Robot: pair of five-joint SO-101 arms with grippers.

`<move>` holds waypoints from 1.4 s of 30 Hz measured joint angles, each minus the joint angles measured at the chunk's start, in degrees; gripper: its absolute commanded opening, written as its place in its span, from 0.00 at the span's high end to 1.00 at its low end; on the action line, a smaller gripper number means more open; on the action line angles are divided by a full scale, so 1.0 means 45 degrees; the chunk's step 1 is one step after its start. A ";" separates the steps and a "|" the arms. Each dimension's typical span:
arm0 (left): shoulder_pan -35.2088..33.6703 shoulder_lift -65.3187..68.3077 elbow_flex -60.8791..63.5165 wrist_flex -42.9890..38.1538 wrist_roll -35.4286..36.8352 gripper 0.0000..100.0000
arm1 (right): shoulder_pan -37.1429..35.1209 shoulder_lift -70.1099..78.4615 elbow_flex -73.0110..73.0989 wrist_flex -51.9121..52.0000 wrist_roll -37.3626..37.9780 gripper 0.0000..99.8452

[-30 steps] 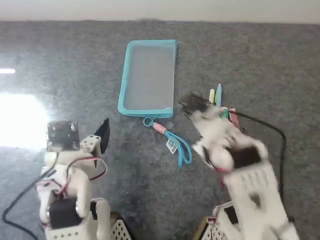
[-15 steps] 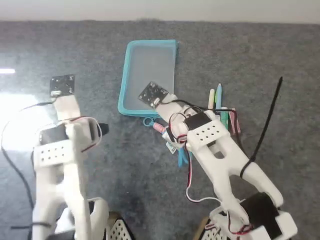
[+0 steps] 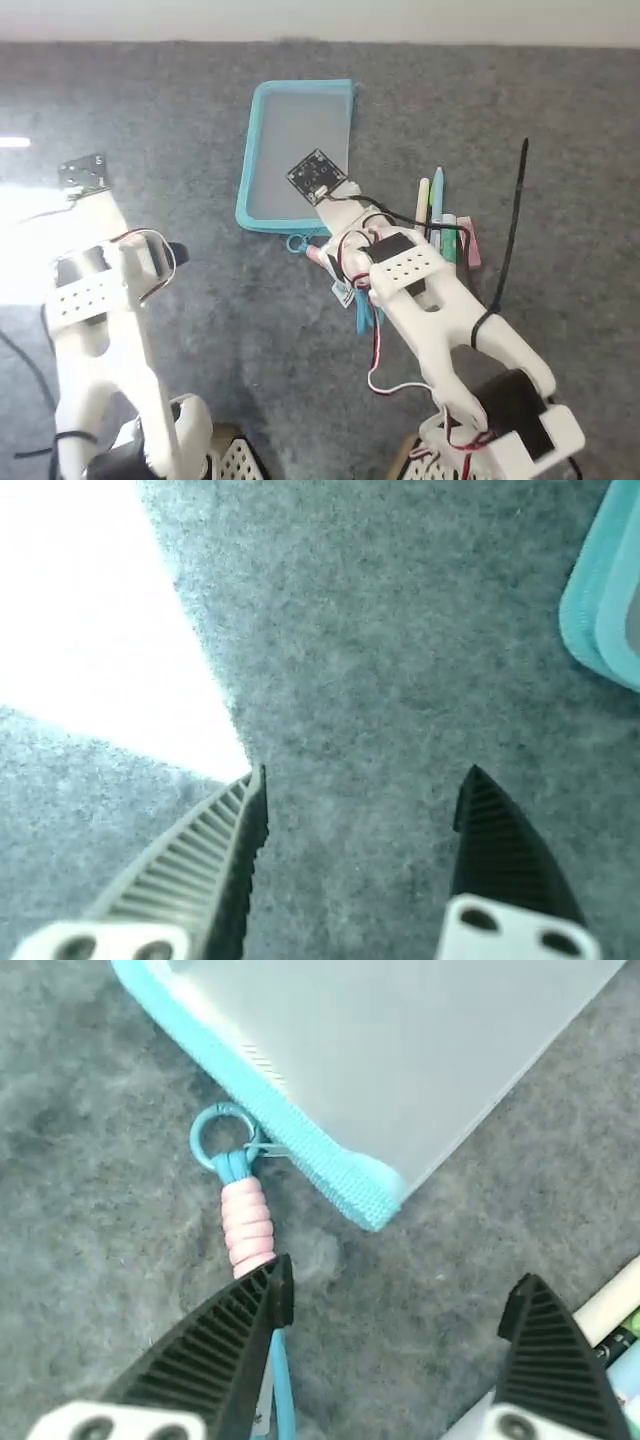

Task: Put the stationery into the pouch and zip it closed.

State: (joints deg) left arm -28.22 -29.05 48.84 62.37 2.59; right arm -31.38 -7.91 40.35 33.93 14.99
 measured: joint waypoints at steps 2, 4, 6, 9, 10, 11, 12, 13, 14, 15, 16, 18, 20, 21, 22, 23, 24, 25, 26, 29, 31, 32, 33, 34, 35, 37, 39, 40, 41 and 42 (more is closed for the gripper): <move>0.0371 0.0000 0.0000 0.0020 0.0039 0.71 | 0.0039 0.0000 -0.0020 0.0293 0.0000 0.66; 0.1094 0.0000 0.0000 0.0234 0.0000 0.71 | 0.0078 0.0000 0.0000 0.0723 0.0000 0.66; 0.1856 0.0000 0.0000 0.0469 0.0020 0.71 | 0.0039 0.0000 0.0000 0.1055 0.0000 0.66; 0.2032 0.0000 0.0000 0.0527 0.0039 0.71 | 0.0020 -0.0039 0.0000 0.1172 0.0000 0.66; 0.1954 0.0000 0.0000 0.0527 0.0039 0.71 | -0.0137 -0.0039 0.0000 0.1172 -0.0039 0.66; 0.1836 0.0000 0.0000 0.0527 0.0039 0.71 | -0.0371 -0.0039 0.0000 0.1172 -0.0039 0.66; 0.1719 0.0000 0.0000 0.0527 0.0039 0.71 | -0.0547 -0.0039 0.0000 0.1172 -0.0020 0.66; 0.1582 0.0000 0.0000 0.0527 0.0039 0.71 | -0.0684 -0.0039 -0.0020 0.1211 -0.0020 0.66; 0.1485 0.0000 0.0000 0.0527 0.0039 0.71 | -0.0762 -0.0039 -0.0059 0.1289 -0.0020 0.66; 0.1368 0.0000 0.0000 0.0527 0.0039 0.71 | -0.0781 -0.0039 -0.0117 0.1387 -0.0020 0.66; 0.1270 0.0000 0.0000 0.0527 0.0039 0.71 | -0.0821 -0.0039 -0.0293 0.1543 -0.0020 0.66; 0.1133 0.0000 0.0000 0.0527 0.0039 0.71 | -0.0821 0.0234 -0.0860 0.1895 -0.0020 0.66; 0.1133 0.0000 0.0000 0.0527 0.0039 0.71 | -0.0821 0.0840 -0.1407 0.2149 -0.0020 0.66; 0.1153 0.0000 0.0000 0.0527 0.0039 0.71 | -0.0821 0.1172 -0.1641 0.2247 -0.0020 0.66; 0.1172 0.0000 0.0000 0.0527 0.0039 0.71 | -0.0821 0.1524 -0.1856 0.2286 -0.0020 0.66; 0.1172 0.0000 0.0000 0.0527 0.0039 0.71 | -0.0821 0.1875 -0.2032 0.2325 -0.0020 0.66; 0.1153 0.0000 0.0000 0.0527 0.0039 0.71 | -0.0821 0.2247 -0.2208 0.2325 -0.0020 0.66; 0.1133 0.0000 0.0000 0.0527 0.0039 0.71 | -0.0821 0.2540 -0.2344 0.2325 -0.0020 0.66; 0.1133 0.0000 0.0000 0.0527 0.0039 0.71 | -0.0860 0.2774 -0.2501 0.2325 -0.0020 0.66; 0.1133 0.0000 0.0078 0.0508 0.0039 0.71 | -0.0996 0.3243 -0.2989 0.2325 -0.0020 0.66; 0.1133 0.0000 0.0313 0.0274 0.0039 0.71 | -0.1035 0.3263 -0.3263 0.2325 -0.0020 0.66; 0.1133 0.0000 0.0391 0.0176 0.0039 0.71 | -0.1114 0.3321 -0.3419 0.2325 -0.0020 0.66; 0.1133 0.0000 0.0391 0.0137 0.0039 0.71 | -0.1250 0.3341 -0.3556 0.2325 -0.0020 0.66; 0.1133 0.0000 0.0391 0.0098 0.0039 0.71 | -0.1387 0.3341 -0.3614 0.2325 -0.0020 0.66; 0.1133 0.0000 0.0391 0.0098 0.0039 0.71 | -0.1485 0.3360 -0.3692 0.2325 -0.0020 0.66; 0.1133 0.0000 0.0410 0.0059 0.0039 0.71 | -0.1680 0.3380 -0.3849 0.2325 -0.0020 0.66; 0.1133 0.0000 0.0410 0.0020 0.0039 0.71 | -0.1817 0.3536 -0.3868 0.2325 -0.0020 0.66; 0.1133 0.0000 0.0410 0.0020 0.0039 0.71 | -0.1817 0.3673 -0.3888 0.2325 -0.0020 0.66; 0.1133 0.0000 0.0410 0.0020 0.0039 0.71 | -0.1797 0.3770 -0.3888 0.2325 -0.0020 0.66; 0.1133 0.0000 0.0410 0.0020 0.0039 0.71 | -0.1758 0.3888 -0.3907 0.2325 -0.0020 0.66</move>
State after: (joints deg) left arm -23.12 -29.05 50.68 62.46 2.77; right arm -39.30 9.58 22.77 44.40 14.90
